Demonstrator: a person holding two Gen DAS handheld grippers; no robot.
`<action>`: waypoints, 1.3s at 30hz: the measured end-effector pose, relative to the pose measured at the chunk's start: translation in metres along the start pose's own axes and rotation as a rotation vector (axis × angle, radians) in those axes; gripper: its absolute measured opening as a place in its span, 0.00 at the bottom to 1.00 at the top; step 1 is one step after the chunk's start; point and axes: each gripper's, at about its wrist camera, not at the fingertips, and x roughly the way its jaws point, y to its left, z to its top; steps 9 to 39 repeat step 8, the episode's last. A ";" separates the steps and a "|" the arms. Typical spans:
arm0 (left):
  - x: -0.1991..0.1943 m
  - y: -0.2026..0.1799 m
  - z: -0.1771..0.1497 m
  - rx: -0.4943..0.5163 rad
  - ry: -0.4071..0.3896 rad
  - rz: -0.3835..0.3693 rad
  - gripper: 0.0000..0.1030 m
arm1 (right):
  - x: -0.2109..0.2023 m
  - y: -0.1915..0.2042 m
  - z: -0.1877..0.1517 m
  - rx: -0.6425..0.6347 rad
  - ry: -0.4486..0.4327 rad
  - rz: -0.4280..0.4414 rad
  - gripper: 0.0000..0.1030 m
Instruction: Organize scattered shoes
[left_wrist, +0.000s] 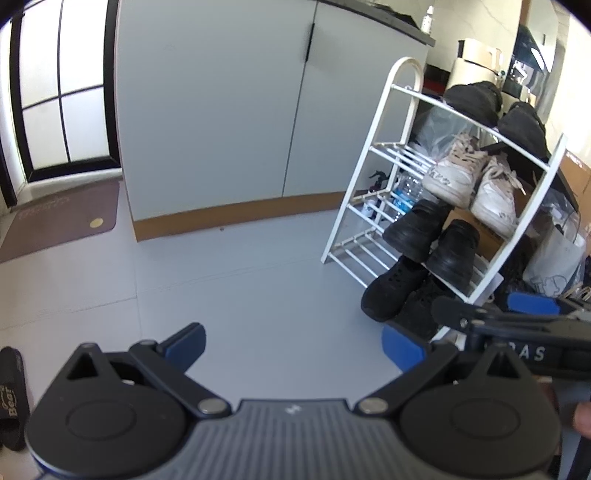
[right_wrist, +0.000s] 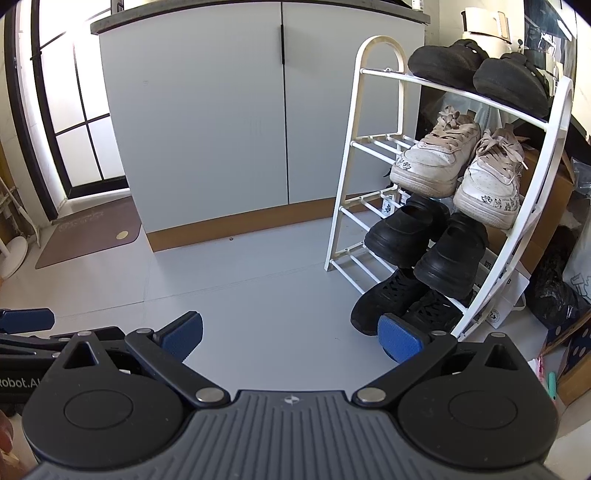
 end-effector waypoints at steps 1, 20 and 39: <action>0.000 -0.001 0.000 0.003 -0.004 0.000 0.98 | -0.001 -0.001 0.000 0.004 -0.001 0.000 1.00; 0.003 -0.005 0.002 -0.005 0.000 -0.005 0.99 | -0.001 -0.005 -0.001 0.019 -0.003 -0.009 1.00; 0.003 -0.005 0.002 -0.005 0.000 -0.005 0.99 | -0.001 -0.005 -0.001 0.019 -0.003 -0.009 1.00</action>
